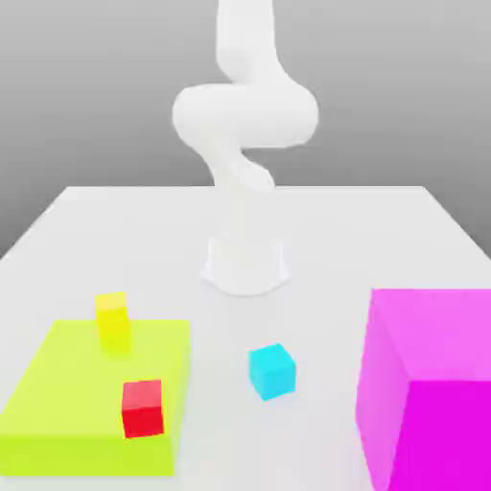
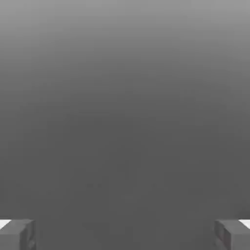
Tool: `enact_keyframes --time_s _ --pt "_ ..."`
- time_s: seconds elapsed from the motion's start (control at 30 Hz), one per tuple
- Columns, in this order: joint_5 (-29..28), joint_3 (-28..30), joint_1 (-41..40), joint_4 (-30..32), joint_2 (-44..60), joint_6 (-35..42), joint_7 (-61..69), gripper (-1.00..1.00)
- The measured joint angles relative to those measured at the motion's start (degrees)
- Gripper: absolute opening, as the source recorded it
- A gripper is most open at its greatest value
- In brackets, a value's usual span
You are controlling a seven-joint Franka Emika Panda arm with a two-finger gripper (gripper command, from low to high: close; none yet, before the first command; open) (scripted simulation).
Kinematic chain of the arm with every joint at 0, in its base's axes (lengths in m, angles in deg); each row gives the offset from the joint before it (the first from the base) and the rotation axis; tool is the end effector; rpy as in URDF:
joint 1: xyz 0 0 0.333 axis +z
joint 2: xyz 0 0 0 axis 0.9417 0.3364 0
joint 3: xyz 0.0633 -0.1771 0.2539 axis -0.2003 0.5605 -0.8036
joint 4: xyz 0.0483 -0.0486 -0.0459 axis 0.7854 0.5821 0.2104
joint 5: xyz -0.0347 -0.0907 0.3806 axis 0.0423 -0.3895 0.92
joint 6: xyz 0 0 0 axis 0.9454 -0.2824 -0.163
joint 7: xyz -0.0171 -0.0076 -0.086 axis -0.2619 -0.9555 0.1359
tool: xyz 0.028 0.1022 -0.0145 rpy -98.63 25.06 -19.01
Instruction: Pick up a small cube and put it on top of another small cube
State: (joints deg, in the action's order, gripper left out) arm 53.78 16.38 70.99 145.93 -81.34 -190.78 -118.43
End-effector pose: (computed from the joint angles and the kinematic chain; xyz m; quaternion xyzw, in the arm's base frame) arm 0.3495 0.0412 0.7060 -0.8760 0.3037 -0.3601 0.1035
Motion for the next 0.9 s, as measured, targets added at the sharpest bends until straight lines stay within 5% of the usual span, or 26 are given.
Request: enact_keyframes --time_s 0.47,0.9 --pt "-25.44 -16.58 5.01 1.74 21.92 3.69 27.81 0.00" --pt "-39.56 -25.27 13.12 4.38 40.14 4.22 61.20 0.00"
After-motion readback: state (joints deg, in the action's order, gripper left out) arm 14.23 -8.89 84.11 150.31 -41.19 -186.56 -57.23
